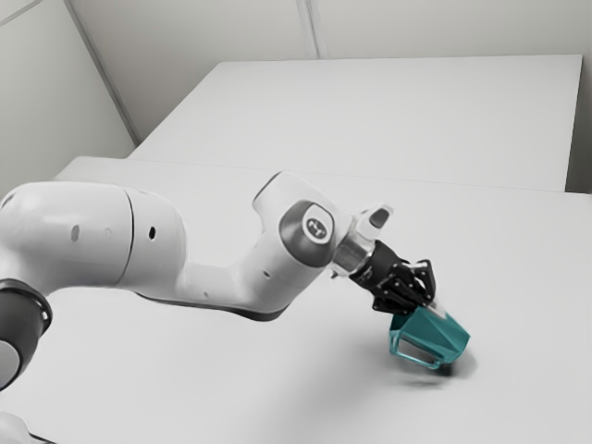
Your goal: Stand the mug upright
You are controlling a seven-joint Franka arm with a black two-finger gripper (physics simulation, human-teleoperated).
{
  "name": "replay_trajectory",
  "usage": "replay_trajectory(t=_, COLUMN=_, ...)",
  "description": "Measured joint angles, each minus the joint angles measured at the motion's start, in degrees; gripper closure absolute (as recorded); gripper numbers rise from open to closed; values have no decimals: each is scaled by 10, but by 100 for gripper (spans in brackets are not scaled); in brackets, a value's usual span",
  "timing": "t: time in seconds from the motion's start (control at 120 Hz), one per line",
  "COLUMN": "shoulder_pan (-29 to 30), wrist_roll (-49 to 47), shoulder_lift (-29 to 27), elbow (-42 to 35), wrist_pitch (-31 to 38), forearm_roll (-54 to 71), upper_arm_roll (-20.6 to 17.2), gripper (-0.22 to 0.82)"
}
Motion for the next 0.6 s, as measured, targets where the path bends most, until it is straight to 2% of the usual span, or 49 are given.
replay_trajectory(t=0.117, shoulder_pan=15, wrist_roll=-13, shoulder_lift=-17, elbow=-1, wrist_pitch=-1, forearm_roll=69, upper_arm_roll=4, gripper=78)
replay_trajectory(t=0.3, shoulder_pan=59, wrist_roll=-41, shoulder_lift=-43, elbow=-1, wrist_pitch=-14, forearm_roll=242, upper_arm_roll=7, gripper=78)
replay_trajectory(t=0.6, shoulder_pan=134, wrist_roll=-68, shoulder_lift=-50, elbow=28, wrist_pitch=-85, forearm_roll=501, upper_arm_roll=8, gripper=78)
